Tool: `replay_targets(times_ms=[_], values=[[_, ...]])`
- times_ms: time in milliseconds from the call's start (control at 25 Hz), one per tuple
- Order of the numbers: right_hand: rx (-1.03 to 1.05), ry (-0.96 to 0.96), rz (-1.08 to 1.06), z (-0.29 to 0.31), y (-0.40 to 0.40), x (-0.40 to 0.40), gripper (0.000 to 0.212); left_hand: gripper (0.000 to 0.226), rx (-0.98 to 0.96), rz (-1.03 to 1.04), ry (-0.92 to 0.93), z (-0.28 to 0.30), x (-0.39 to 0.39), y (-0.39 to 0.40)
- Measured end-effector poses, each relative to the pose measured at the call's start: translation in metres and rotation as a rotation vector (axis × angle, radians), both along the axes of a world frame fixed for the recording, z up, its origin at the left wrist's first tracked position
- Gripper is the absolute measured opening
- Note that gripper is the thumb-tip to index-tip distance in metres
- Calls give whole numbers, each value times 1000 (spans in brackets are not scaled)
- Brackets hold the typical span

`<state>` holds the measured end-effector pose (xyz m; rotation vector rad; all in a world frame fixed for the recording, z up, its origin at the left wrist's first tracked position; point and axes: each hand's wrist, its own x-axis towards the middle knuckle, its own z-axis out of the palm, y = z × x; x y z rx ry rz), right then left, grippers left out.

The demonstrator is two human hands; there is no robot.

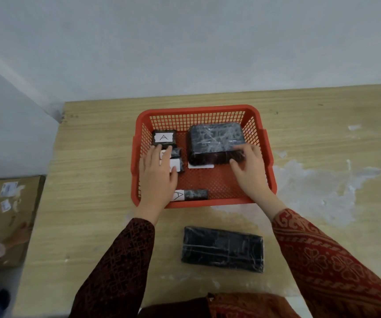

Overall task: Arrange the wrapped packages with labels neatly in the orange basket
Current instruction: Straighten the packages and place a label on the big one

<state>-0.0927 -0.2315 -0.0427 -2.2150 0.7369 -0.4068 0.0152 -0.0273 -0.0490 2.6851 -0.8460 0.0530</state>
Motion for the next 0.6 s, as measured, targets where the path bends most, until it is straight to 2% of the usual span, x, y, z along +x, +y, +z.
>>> replay_targets(times_ms=[80,160,280,360,480,520,600], values=[[106,69,-42,-4,-10,1,49,53,-49,-79,156,-7,-2,-28],[240,142,6,-6,-14,7,70,60,-52,-106,287,-16,-4,-51],[316,180,67,-9,-16,11,90,65,-24,-79,394,-29,-5,-65],[259,153,87,-8,-17,6,92,65,-64,-51,406,-30,-5,-67],[-21,87,84,-2,-14,-8,88,63,-260,43,366,-21,-1,-70],[-90,36,68,0,-14,-12,84,62,-339,90,369,-17,1,-71],[-98,-90,25,7,-18,-14,70,61,-454,155,407,-8,2,-72]])
